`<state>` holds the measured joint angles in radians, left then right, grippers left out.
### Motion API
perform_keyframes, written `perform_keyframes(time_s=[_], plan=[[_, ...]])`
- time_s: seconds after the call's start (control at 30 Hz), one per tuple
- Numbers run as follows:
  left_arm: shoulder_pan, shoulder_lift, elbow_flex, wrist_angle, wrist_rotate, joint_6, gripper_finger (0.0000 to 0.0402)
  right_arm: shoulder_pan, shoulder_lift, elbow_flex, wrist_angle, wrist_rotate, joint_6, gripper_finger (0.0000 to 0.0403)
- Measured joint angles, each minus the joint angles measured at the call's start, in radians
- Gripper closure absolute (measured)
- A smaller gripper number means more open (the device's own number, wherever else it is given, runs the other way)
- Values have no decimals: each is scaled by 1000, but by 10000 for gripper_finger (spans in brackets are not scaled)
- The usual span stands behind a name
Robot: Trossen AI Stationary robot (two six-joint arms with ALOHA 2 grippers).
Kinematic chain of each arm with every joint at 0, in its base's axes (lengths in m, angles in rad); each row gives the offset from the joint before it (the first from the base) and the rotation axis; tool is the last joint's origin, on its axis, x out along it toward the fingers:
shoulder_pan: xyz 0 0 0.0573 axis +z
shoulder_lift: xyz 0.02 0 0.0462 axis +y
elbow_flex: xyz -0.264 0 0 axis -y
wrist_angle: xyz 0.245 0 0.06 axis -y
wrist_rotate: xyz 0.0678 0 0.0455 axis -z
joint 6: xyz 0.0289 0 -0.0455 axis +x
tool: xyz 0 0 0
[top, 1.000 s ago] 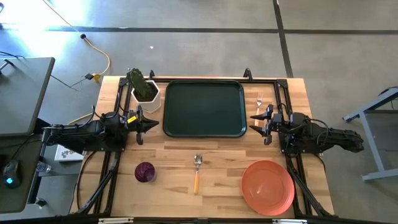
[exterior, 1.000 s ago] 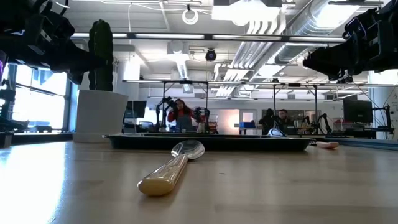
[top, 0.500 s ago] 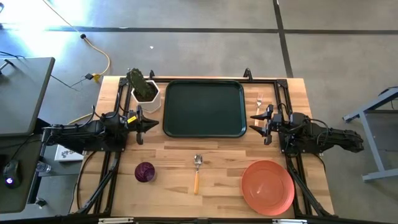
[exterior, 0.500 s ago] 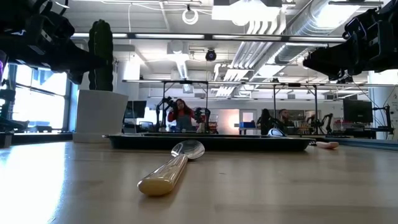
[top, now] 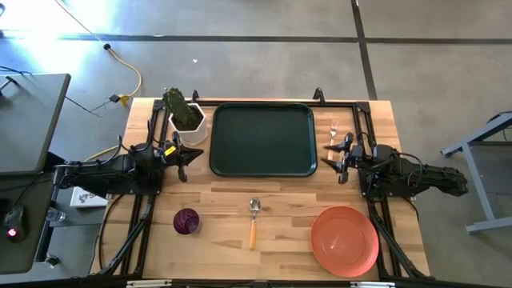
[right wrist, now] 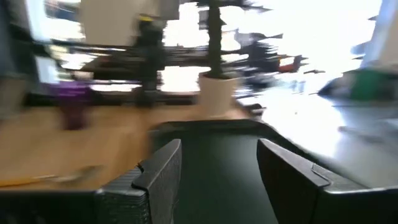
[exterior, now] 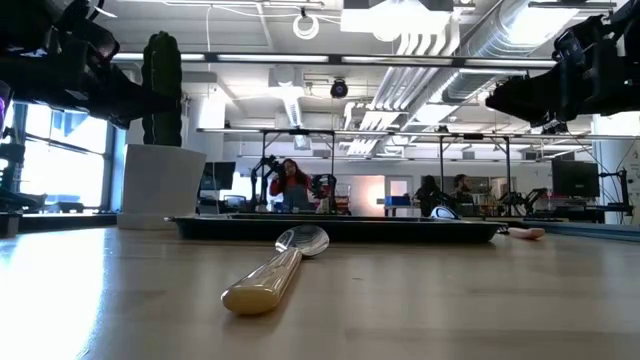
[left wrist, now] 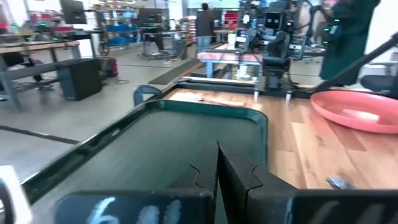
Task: Pick and place plate/cup/fork/spoon on tray
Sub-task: Put the orange plate on the dark green tray
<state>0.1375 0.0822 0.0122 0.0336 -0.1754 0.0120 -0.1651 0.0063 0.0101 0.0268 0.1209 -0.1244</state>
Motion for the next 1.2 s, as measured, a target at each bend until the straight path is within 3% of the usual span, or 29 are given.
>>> perform_keyframes(time_s=[0.13,0.33,0.57,0.7,1.03,1.2], plan=[[10,0,0,3,-4,30,401,-8,0,1,8,85,-53,201],[14,0,0,25,-4,163,401,-10,0,1,7,69,127,201],[14,0,0,36,-3,75,401,-10,0,1,18,69,319,201],[14,0,0,41,18,18,401,-10,0,0,22,69,327,201],[14,0,0,47,42,40,401,-10,0,-1,165,81,304,201],[14,0,0,37,42,16,401,-10,0,-1,187,215,301,201]])
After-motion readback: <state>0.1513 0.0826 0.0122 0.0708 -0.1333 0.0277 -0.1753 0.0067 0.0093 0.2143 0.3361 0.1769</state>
